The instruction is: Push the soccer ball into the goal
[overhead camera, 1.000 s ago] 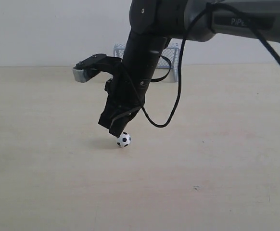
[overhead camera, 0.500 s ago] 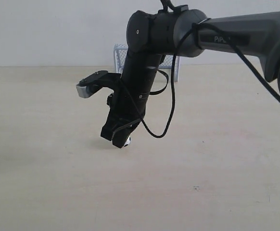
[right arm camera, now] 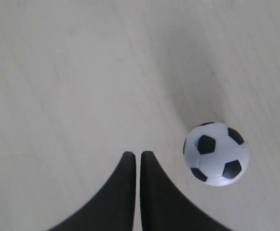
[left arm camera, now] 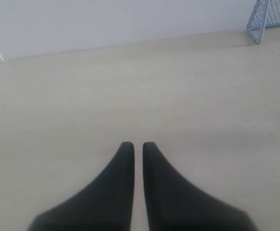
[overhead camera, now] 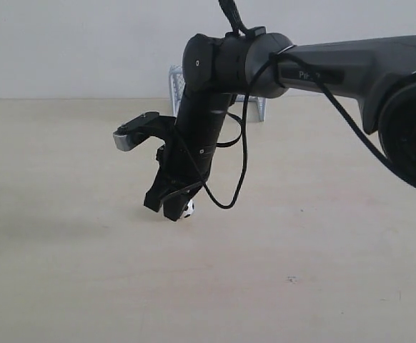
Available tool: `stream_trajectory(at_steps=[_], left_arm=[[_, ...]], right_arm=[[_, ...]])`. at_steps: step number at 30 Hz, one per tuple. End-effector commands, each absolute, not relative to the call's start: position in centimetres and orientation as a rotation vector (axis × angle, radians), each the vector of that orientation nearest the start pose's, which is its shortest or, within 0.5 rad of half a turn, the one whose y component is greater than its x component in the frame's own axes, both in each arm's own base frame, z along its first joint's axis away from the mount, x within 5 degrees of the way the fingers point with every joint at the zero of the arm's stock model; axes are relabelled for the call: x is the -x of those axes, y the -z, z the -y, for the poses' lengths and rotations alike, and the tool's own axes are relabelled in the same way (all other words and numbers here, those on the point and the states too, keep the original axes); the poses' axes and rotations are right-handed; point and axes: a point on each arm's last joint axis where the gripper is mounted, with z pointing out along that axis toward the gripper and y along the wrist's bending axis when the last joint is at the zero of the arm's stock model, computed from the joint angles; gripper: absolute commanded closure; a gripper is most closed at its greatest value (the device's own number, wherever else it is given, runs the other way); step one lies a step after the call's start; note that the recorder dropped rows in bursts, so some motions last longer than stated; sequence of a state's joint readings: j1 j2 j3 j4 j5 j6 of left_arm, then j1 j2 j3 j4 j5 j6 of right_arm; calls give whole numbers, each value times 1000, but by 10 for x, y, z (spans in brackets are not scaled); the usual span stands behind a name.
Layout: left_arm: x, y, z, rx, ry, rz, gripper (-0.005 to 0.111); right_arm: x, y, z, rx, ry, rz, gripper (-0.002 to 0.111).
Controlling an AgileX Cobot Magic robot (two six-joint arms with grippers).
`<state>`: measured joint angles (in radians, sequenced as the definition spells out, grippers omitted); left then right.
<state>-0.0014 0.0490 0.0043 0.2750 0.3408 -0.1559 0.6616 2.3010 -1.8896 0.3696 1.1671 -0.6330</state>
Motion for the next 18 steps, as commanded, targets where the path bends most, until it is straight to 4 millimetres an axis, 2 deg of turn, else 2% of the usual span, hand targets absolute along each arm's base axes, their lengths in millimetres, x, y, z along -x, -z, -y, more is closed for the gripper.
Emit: stream_trajectory(at_steps=[1,18], left_arm=[[-57,-181,-8,-35,-143,-1865,100],[-57,-181,-8,-35,-143,-1865,100]], right_arm=[[-357,-159,-313,1636,-485,-2533,108],[-361,-158,-314,1614,-453,-2510,108]])
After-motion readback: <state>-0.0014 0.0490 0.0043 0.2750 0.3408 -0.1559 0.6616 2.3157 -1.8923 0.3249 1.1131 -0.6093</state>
